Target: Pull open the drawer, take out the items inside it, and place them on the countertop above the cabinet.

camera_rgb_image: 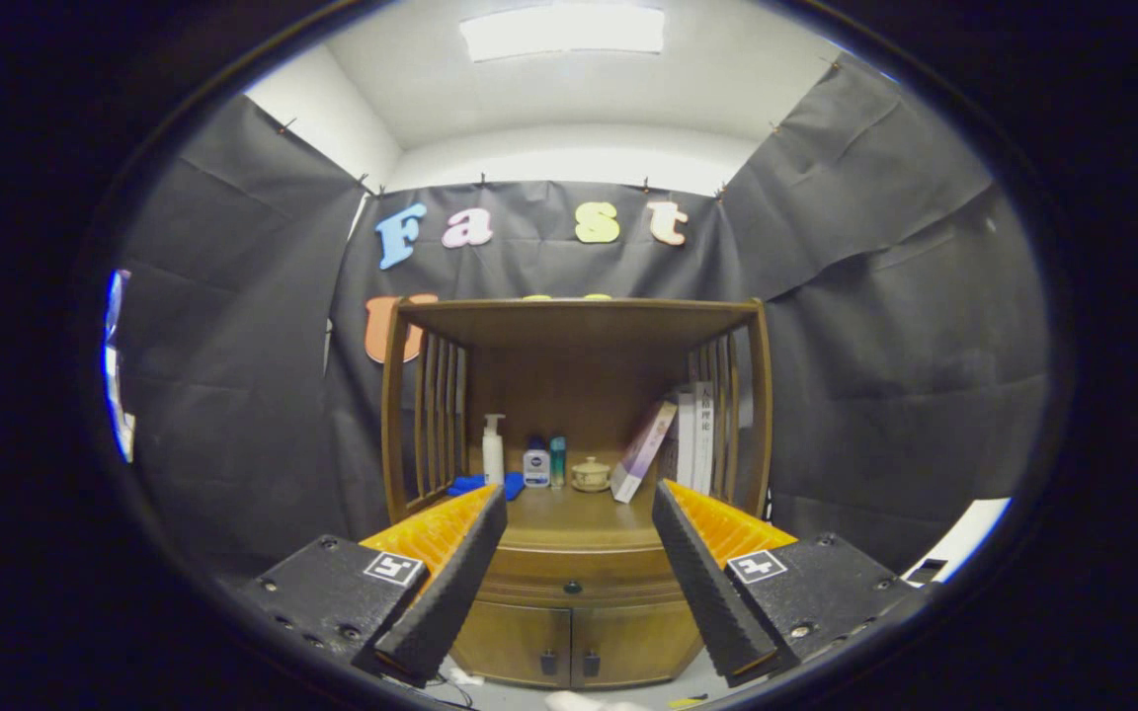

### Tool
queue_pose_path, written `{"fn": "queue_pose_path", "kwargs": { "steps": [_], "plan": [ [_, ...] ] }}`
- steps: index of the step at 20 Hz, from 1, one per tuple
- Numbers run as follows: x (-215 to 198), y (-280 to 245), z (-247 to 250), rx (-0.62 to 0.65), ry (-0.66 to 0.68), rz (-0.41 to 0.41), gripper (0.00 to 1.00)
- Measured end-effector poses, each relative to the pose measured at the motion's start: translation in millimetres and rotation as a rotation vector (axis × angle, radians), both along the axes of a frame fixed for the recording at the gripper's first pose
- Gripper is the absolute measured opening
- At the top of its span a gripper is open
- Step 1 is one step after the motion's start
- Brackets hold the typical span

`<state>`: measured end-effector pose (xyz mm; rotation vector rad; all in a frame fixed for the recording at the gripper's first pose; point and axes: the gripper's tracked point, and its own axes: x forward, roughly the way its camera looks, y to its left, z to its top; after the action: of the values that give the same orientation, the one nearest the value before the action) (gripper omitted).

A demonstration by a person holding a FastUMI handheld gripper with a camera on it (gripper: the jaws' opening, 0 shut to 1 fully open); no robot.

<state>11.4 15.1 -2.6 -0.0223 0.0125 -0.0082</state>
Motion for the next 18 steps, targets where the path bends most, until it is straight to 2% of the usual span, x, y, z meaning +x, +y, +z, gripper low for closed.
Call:
{"fn": "queue_pose_path", "kwargs": {
  "steps": [9, 18],
  "plan": [
    [35, -9, -31, 0.023, 0.032, -0.033, 0.97],
    [121, -7, -138, 0.013, 0.181, -0.03, 0.97]
  ]
}}
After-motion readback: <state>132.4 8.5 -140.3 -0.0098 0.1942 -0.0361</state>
